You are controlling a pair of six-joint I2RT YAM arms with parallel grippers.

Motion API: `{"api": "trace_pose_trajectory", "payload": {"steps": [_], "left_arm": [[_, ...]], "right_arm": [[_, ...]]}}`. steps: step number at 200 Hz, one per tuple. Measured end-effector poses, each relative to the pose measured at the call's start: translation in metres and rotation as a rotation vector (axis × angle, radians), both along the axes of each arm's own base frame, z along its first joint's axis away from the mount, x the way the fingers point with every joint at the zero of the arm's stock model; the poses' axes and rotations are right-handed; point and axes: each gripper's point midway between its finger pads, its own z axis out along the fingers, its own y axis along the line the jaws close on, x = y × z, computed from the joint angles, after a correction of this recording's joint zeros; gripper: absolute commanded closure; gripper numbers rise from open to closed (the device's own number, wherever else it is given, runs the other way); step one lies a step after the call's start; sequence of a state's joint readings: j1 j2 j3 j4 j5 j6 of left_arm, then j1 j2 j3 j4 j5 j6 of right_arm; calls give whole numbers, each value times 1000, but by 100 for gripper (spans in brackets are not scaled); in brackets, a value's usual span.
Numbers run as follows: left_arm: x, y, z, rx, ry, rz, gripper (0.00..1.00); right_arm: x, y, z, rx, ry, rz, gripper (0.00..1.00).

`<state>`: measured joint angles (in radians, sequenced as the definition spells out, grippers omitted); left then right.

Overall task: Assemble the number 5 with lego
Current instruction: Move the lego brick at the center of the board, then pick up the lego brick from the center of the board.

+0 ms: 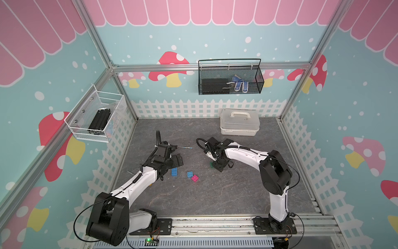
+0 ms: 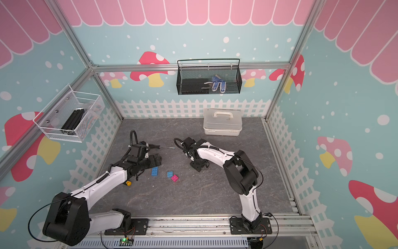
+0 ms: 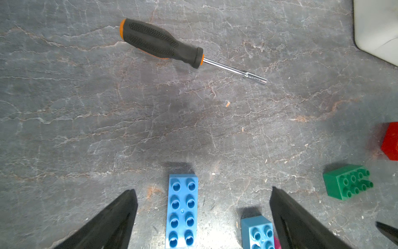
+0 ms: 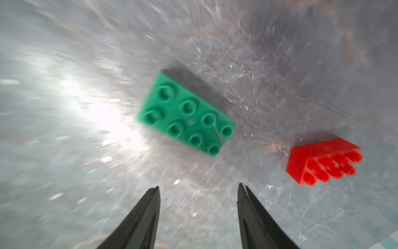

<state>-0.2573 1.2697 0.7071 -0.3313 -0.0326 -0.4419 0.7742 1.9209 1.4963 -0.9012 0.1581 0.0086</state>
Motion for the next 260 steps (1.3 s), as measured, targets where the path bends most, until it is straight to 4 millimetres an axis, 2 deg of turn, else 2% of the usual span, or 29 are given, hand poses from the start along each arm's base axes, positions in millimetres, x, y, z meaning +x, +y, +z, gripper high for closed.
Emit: {"api": "trace_pose_trajectory", "payload": {"steps": [18, 32, 89, 110, 134, 202, 234, 260], "left_arm": [[-2, 1, -1, 2, 8, 1, 1], [-3, 2, -2, 5, 17, 5, 1], [-11, 25, -9, -7, 43, 99, 1], [-13, 29, -12, -9, 52, 112, 1], [-13, 29, -12, -12, 51, 117, 1], [-13, 29, -12, -13, 52, 119, 1], [-12, 31, -12, -13, 51, 123, 1], [-13, 31, -13, -12, 54, 123, 1]], "right_arm": [[-14, 20, 23, 76, -29, 8, 40], [-25, 36, 27, 108, -26, 15, 39], [-66, 95, -10, 184, 74, 16, 39], [-71, 114, -16, 218, 88, 1, 39], [-67, 130, -18, 256, 87, -32, 40], [-57, 148, -27, 271, 99, -82, 44], [-59, 146, -37, 242, 120, -96, 45], [-60, 144, -41, 224, 131, -105, 52]]}}
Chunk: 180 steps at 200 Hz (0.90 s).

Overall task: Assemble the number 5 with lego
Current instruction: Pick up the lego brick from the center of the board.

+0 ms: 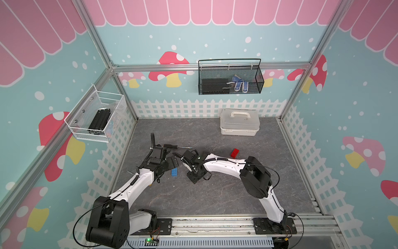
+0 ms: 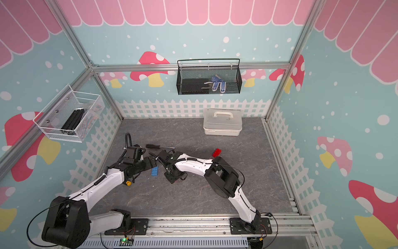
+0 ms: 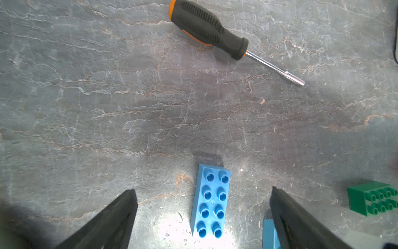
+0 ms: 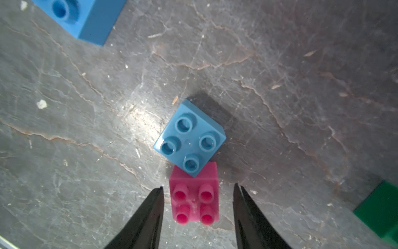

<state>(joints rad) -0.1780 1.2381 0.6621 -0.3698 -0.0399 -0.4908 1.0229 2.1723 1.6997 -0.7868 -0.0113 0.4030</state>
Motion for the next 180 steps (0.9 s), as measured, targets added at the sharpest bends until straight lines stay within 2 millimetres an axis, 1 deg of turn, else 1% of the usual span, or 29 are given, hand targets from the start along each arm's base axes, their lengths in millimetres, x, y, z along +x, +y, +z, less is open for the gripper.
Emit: {"api": "trace_pose_trajectory", "payload": {"steps": [19, 34, 42, 51, 74, 94, 99, 119, 126, 147, 160, 180], "left_arm": [[0, 0, -1, 0, 2, 0, 1], [-1, 0, -1, 0, 2, 1, 1], [-1, 0, -2, 0, 3, 1, 1], [-2, 1, -4, 1, 8, 1, 1], [-6, 1, -8, 3, 19, 1, 1], [-7, 2, -10, 4, 23, 1, 1], [-7, 2, -10, 4, 23, 1, 1], [-7, 1, -9, 2, 19, 1, 1], [-7, 1, -8, 2, 16, 1, 1], [-8, 0, -5, -10, 2, -5, 1], [-9, -2, -3, -22, -5, -12, 1], [-8, -7, -1, -45, -14, -26, 2]], "right_arm": [[-1, -2, -1, -11, 6, -4, 56], [-1, -3, -2, -17, 10, -8, 66], [-2, -3, -3, -21, 11, -4, 70], [-1, -3, -2, -20, 10, -9, 70], [-1, -3, -2, -21, 12, -11, 66], [-1, -3, -2, -22, 12, -11, 70], [-1, -3, -2, -22, 13, -13, 72], [0, -4, -2, -33, 10, -21, 88], [1, -4, -2, -37, 6, -25, 91], [5, -9, -1, -54, -9, -62, 94], [5, -17, 1, -60, -14, -97, 95], [8, -34, 14, -60, -24, -163, 96]]}}
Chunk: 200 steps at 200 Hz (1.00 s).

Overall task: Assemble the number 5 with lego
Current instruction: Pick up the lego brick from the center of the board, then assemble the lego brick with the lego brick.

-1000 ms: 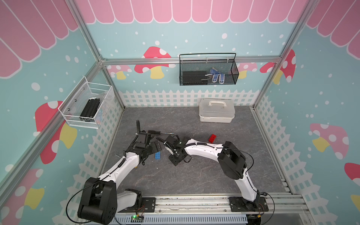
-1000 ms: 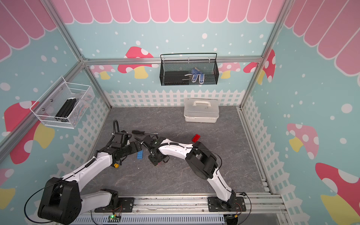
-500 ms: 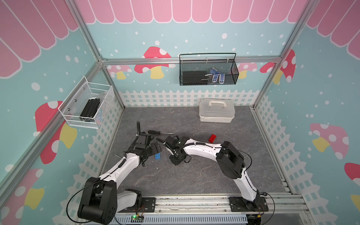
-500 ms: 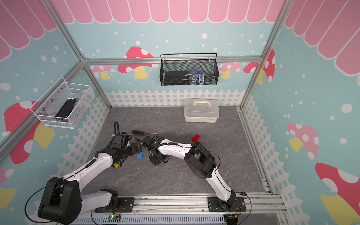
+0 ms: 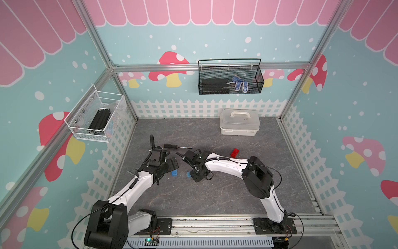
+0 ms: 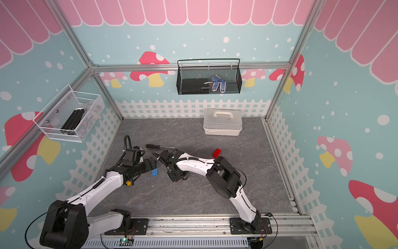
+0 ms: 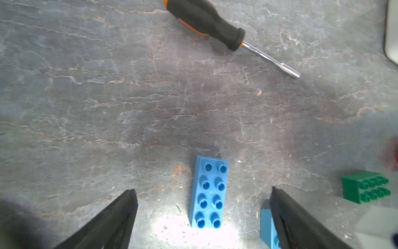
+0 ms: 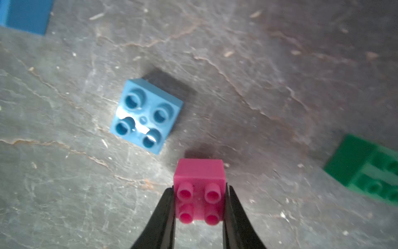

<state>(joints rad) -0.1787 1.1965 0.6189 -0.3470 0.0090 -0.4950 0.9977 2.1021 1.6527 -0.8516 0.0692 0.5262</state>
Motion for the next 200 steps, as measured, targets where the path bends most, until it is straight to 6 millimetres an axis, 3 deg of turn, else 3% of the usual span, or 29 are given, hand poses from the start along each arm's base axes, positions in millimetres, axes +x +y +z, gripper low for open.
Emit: {"api": "trace_pose_trajectory", "payload": {"steps": [42, 66, 90, 118, 200], "left_arm": [[-4, -31, 1, -28, 6, -99, 4], [0, -61, 4, -39, 17, -186, 6], [10, -88, 8, -62, 24, -247, 8], [16, -111, 7, -83, 36, -297, 8], [9, -149, -3, -142, 92, -398, 9]], "right_arm": [[29, -43, 50, 54, -67, -163, 97], [44, -76, 61, 51, -76, -250, 97], [57, -103, 60, 30, -65, -319, 97], [66, -117, 58, 17, -60, -358, 97], [74, -113, 18, -63, 5, -339, 97]]}}
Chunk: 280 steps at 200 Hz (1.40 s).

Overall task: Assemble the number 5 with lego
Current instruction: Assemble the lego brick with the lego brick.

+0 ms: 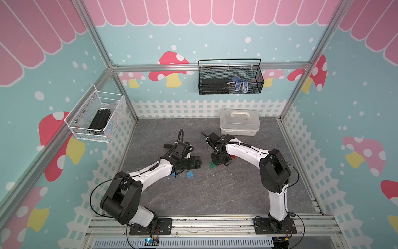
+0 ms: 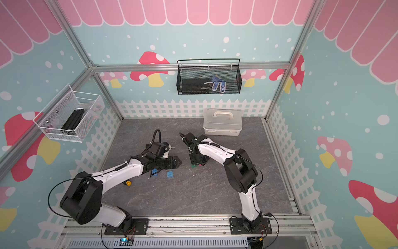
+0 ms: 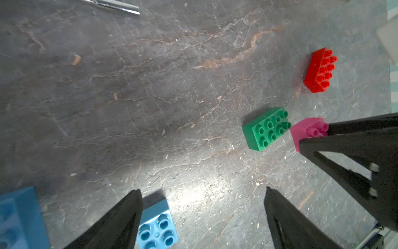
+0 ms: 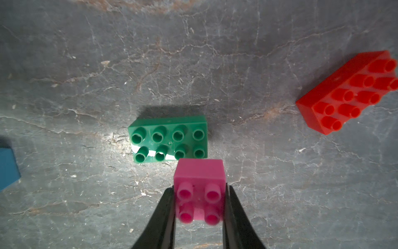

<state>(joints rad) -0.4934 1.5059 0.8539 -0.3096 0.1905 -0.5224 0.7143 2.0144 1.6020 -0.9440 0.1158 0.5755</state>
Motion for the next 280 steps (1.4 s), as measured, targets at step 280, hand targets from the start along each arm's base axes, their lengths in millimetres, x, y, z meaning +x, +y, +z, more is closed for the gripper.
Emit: {"api": "trace_pose_trajectory", "payload": {"steps": [280], "left_arm": [[-3, -4, -18, -2, 54, -6, 9]], "right_arm": [[11, 12, -11, 76, -16, 0, 97]]}}
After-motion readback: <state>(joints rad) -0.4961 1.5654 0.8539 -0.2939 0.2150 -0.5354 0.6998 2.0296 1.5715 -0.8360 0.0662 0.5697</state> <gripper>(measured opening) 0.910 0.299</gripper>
